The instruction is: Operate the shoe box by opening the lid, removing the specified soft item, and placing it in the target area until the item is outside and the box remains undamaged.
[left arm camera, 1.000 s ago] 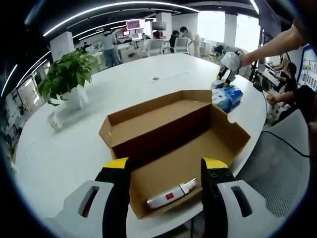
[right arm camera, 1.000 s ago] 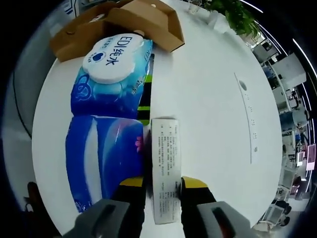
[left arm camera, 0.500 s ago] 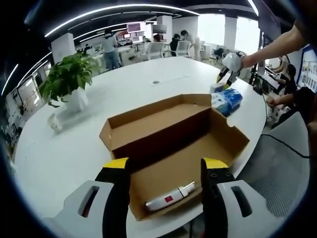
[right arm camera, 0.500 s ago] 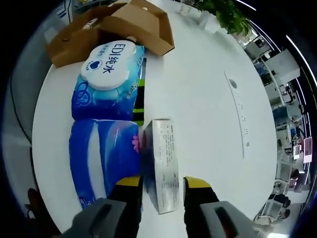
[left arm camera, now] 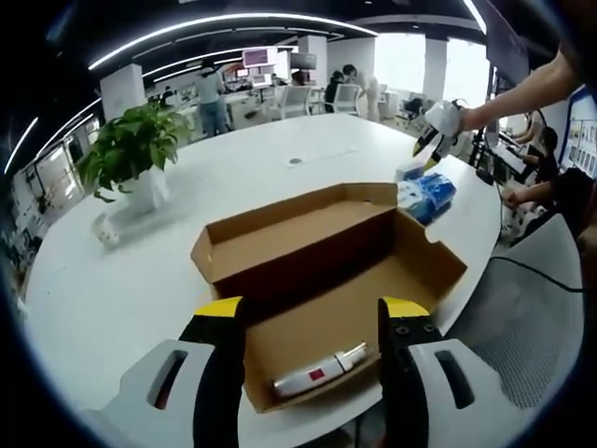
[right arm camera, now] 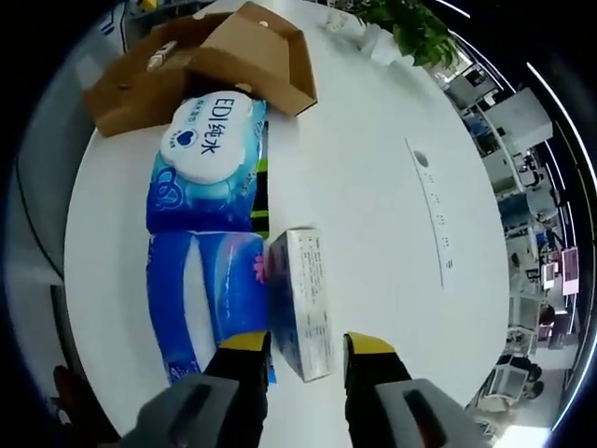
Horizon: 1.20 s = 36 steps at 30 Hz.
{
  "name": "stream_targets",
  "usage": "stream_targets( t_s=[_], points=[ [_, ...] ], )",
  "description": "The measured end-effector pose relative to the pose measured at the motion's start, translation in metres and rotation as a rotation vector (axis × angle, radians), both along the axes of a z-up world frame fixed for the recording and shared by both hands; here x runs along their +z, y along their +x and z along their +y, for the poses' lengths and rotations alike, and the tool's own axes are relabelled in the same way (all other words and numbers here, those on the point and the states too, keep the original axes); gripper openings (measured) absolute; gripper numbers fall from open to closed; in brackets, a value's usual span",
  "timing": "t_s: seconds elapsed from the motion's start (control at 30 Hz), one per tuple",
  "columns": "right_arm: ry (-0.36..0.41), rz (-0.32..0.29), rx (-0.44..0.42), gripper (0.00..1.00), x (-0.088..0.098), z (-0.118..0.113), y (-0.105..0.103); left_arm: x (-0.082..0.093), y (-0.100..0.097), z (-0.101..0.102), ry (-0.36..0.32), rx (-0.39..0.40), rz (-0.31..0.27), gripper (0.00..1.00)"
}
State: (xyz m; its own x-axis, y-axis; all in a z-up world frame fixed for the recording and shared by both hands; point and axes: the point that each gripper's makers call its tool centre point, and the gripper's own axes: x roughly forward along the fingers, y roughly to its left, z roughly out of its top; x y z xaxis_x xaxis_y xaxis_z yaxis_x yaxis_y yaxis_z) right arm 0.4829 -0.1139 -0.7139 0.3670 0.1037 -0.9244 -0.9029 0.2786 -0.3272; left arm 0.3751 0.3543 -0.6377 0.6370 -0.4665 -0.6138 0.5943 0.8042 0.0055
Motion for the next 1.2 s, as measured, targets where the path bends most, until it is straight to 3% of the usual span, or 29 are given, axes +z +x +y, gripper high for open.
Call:
stream_targets(
  t_s=[0.5, 0.77, 1.2],
  points=[
    [0.089, -0.089, -0.153, 0.28, 0.027, 0.006, -0.006, 0.002, -0.008, 0.006, -0.028, 0.007, -0.013, 0.57],
    [0.141, -0.127, -0.225, 0.28, 0.031, 0.012, -0.017, 0.002, -0.014, 0.01, -0.042, 0.014, -0.018, 0.57],
    [0.326, -0.188, -0.384, 0.28, 0.041, 0.03, -0.036, 0.0, -0.02, 0.012, -0.055, 0.017, -0.017, 0.56]
  ],
)
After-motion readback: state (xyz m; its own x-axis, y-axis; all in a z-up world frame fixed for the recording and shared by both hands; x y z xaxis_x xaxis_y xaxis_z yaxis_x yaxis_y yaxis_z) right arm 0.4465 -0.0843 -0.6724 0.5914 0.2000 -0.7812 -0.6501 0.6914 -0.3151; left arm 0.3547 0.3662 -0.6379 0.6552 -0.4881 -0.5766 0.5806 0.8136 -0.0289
